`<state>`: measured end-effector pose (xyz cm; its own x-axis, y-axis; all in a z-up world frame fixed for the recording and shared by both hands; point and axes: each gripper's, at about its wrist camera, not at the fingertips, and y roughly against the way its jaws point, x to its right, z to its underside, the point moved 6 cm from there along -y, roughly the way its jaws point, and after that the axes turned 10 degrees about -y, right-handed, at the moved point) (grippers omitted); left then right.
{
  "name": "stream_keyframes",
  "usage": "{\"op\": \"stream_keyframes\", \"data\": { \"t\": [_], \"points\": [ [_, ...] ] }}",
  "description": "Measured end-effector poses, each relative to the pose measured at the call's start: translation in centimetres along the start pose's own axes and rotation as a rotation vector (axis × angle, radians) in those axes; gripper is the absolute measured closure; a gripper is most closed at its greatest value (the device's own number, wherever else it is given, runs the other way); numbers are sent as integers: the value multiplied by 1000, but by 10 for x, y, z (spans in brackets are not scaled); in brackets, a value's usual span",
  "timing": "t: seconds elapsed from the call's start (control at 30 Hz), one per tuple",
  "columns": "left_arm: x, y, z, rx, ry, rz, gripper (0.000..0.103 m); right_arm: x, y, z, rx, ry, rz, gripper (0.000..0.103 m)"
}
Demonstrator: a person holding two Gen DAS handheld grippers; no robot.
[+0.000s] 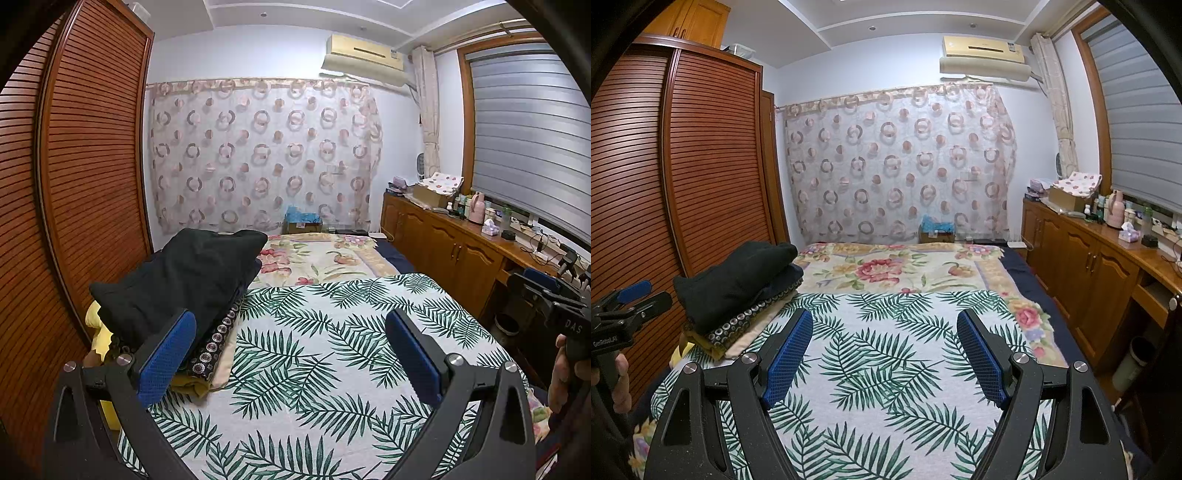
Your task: Fold small clothes
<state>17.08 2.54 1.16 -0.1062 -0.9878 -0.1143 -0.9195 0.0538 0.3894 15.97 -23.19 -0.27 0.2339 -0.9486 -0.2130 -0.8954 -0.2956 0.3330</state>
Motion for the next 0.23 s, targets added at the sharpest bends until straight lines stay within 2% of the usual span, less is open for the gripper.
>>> {"op": "stream_keyframes", "data": {
  "t": [0.23],
  "points": [
    [0,1,-1,0,0,0,1,0,0,-1,2,0,2,21]
  ]
}}
